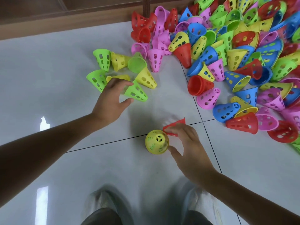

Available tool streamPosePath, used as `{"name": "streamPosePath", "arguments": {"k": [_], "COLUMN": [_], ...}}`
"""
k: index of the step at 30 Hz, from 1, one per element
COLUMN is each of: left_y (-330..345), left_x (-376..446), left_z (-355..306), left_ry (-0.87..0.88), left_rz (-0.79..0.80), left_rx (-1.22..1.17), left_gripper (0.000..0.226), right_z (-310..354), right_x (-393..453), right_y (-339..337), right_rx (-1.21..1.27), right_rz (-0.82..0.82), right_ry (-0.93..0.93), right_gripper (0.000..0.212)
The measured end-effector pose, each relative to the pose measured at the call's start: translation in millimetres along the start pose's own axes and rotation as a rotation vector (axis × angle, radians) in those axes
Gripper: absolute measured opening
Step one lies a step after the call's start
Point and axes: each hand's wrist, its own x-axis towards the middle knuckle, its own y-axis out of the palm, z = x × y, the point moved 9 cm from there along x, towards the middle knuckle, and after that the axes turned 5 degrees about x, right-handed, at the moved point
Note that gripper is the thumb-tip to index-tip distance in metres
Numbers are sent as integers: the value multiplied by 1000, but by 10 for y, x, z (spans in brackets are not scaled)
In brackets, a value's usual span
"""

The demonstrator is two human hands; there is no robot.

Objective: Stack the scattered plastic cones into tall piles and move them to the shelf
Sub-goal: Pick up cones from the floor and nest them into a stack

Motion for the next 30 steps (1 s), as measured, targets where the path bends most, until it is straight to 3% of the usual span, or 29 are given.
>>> {"name": "streamPosePath", "arguments": {"k": [4,8,12,16,20,23,28,30], "left_y": [111,147,101,54,113,208,354,397], "left_x": [76,95,79,-68,-334,-562,-871,-952], "left_z": [61,133,170,251,75,-224,-554,-591], "left_ry": [19,-26,-131,-312,-467,-509,-525,-512], "left_rz": [18,19,-10,-31,46,161,338,375], "left_rx": [48,29,-39,-185,-648,-911,-1036,-990], "left_gripper": [51,47,38,31,41,46,48,49], "right_z": [12,-220,-500,-603,-672,-791,-1060,-1034], "right_x": [121,255,287,247,205,130,-56,-87], "right_y": [-188,-229,-244,-305,-364,-445,-643,-697], "right_rx": [-153,-336,-450,-453,-415,-327,77,213], "right_rz": [-88,-51,42,21,-34,-89,-253,-301], "right_ry": [-94,-9,125,128,120,231,580,614], "right_gripper": [47,69,83,80,77,74,66,63]}}
